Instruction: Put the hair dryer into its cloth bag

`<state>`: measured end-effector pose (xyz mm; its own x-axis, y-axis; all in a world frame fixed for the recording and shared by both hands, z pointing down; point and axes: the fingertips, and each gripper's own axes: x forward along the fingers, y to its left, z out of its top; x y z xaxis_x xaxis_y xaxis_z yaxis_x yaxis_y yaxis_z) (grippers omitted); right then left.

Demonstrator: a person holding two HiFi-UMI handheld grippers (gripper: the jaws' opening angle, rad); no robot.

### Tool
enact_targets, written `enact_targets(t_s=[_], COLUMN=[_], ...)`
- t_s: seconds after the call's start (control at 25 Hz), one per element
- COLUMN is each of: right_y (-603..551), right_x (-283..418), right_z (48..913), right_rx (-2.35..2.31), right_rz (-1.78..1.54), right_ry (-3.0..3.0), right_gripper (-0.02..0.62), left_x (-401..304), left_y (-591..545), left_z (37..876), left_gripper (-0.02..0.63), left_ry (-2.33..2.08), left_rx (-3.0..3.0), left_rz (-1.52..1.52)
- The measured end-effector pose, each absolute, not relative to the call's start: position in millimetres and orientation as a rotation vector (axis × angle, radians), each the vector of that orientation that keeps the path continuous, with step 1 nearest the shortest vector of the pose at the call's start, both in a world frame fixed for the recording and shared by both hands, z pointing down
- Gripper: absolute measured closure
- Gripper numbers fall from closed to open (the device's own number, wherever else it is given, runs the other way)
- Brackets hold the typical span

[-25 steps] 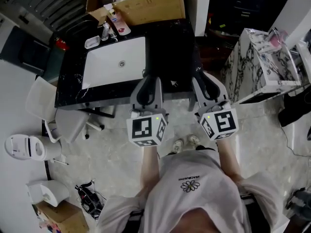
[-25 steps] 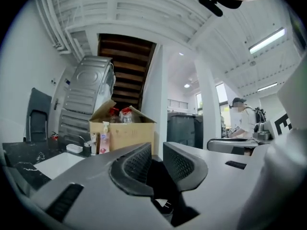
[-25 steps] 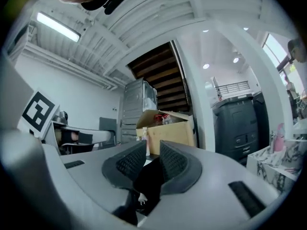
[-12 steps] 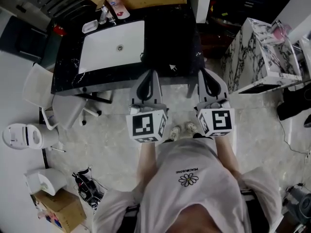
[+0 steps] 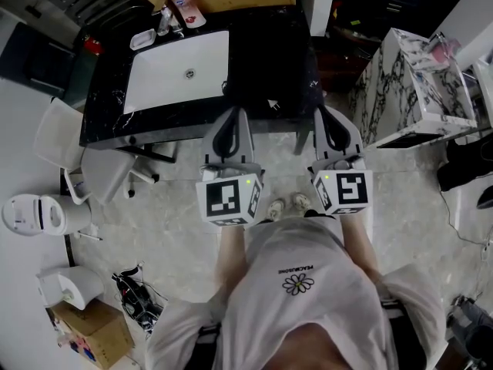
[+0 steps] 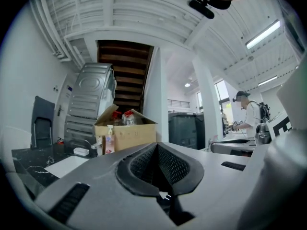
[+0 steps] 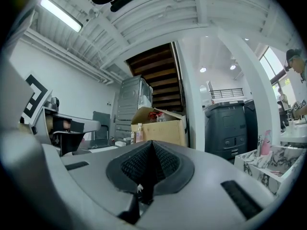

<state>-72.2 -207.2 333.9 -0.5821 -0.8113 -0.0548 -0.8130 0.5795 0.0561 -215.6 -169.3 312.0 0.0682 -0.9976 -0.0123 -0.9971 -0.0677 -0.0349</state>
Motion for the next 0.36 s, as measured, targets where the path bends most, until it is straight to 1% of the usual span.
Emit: enact_targets(t_s=[0.36], right_y=[-199.7], right_x=[-75.2], right_z=[328.3], right_rx=[-1.399], right_rz=[0.111], right_ry=[2.765], right_gripper=[0.583], left_x=[-222.6], left_y=[-165.1], left_z=[316.4], left_gripper=[0.591], left_ry=[2.156], left_rx=[-2.273], left_rz=[-0.051])
